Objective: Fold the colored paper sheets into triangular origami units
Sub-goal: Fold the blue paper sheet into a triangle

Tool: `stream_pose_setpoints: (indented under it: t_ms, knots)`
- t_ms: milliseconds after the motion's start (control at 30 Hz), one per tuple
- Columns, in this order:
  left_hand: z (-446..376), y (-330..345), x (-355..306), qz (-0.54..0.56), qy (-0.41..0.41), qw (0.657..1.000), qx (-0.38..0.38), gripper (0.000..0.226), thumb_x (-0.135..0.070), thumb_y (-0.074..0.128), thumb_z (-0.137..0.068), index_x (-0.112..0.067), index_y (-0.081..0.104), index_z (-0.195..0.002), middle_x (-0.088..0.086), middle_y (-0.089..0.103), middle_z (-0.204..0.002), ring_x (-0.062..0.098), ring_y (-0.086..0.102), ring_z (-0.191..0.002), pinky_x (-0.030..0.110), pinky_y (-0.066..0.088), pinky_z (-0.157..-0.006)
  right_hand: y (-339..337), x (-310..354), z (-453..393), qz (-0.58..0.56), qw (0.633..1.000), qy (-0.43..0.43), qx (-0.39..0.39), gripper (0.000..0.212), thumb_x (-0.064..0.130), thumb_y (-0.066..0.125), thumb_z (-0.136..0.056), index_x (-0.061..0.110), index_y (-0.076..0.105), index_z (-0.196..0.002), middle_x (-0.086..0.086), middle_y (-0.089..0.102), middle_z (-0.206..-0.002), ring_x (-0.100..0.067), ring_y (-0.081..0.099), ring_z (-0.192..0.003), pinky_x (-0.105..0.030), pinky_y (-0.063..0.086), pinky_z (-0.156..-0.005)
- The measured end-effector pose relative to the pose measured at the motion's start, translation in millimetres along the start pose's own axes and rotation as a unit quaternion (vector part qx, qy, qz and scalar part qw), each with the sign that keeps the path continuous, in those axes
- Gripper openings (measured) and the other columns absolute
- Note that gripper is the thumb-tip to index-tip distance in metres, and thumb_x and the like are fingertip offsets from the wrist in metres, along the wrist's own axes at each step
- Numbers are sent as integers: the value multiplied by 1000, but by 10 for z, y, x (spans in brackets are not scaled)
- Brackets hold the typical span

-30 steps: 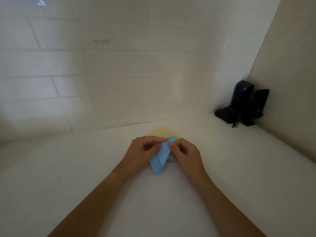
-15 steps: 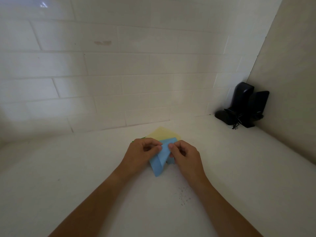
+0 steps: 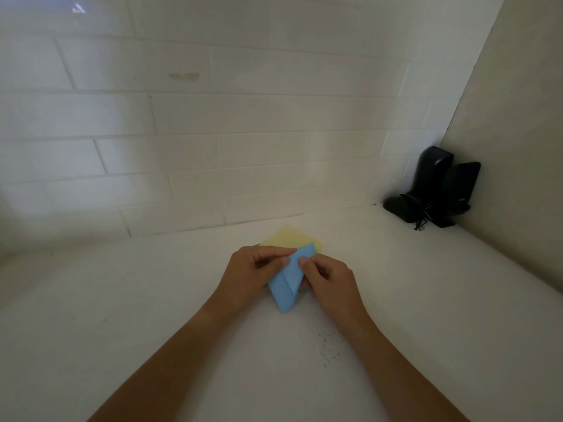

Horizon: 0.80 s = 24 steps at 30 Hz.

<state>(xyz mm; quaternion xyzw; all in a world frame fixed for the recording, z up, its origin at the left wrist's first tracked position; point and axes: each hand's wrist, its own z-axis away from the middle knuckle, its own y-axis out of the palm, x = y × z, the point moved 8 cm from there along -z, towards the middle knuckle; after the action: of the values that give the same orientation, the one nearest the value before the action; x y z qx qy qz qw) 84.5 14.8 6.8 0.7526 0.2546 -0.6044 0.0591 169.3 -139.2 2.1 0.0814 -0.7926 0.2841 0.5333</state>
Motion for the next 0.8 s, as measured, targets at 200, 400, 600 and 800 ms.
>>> stream_pose_setpoints:
  t_ms: [200,400,600,800]
  knots:
    - [-3,-7,40,-17,-6,1000,-8,21,-21,74,-95,-27,81,-114,-11,79,-105,5,72,-101,24,54,-84,1,-25,-11,3,1000,3,-1,39,30,62,-102,10,58,-69,10,57,-59,-1,48,-55,-17,39,-55]
    - [-1,-17,36,6,-10,1000,-13,22,-18,74,-95,-23,79,-116,-1,80,-92,8,73,-88,19,52,-72,4,14,5,-5,1000,9,7,38,28,60,-103,16,58,-67,15,59,-58,1,52,-55,-13,39,-55]
    - [-4,-41,19,-6,-11,1000,-21,14,-19,74,-96,-21,80,-108,-2,80,-92,14,75,-91,26,57,-77,44,35,3,20,999,-15,29,44,29,60,-103,11,48,-65,6,50,-57,-3,43,-55,-18,33,-54]
    - [-1,-35,32,-6,-25,999,-21,8,-19,74,-95,-18,81,-99,-3,80,-91,12,74,-86,17,50,-67,39,44,4,46,998,-42,14,43,27,61,-102,10,45,-66,7,47,-59,-5,39,-56,-19,32,-53]
